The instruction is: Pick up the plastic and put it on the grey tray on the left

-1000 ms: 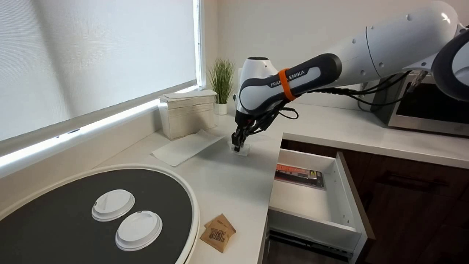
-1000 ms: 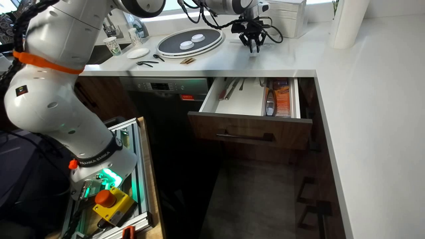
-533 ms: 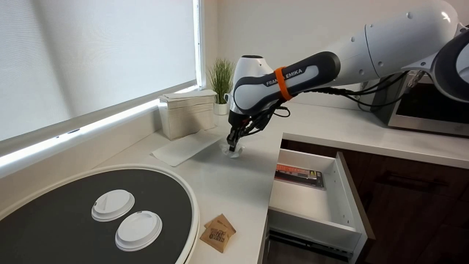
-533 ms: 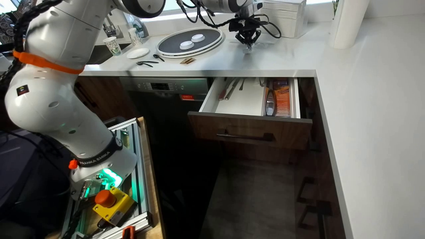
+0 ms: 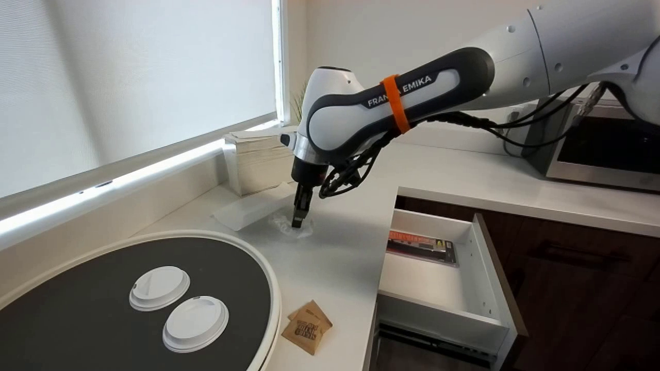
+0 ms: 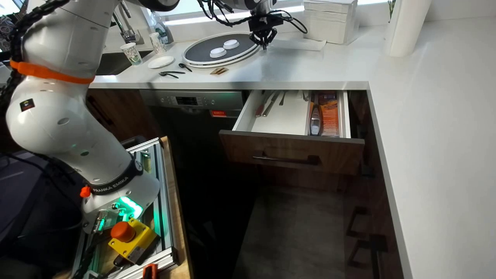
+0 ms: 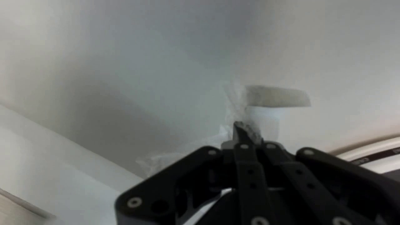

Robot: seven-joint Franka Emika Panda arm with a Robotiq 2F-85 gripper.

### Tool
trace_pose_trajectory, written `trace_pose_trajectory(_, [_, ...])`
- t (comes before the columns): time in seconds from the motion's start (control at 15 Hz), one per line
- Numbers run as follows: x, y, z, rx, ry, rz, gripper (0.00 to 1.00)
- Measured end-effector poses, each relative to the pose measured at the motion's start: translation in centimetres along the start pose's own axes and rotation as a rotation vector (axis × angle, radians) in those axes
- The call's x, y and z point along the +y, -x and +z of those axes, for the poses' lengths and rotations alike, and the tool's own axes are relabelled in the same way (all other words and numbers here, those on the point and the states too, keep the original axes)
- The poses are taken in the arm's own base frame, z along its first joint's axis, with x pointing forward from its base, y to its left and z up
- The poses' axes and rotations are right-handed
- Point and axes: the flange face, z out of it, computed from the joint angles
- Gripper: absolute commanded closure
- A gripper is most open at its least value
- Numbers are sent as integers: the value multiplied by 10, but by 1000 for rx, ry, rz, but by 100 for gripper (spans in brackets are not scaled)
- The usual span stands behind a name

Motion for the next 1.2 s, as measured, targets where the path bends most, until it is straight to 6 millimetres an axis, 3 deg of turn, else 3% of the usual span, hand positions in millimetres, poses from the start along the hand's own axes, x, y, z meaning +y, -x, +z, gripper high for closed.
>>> trace_pose_trajectory(0.2, [-18,-6,-8,14,3,-58,99])
trace_pose_trajectory(0.53, [-18,-1,-11,13,5,-66,100])
trace_pose_trajectory(0.67, [-19,-9,-17,45,23,-108,100])
trace_pose_trajectory(0.87, [-40,-45,-38,114,42,-254,100])
trace_pose_trajectory(1.2, [-111,-118,-67,231,28,-503,99])
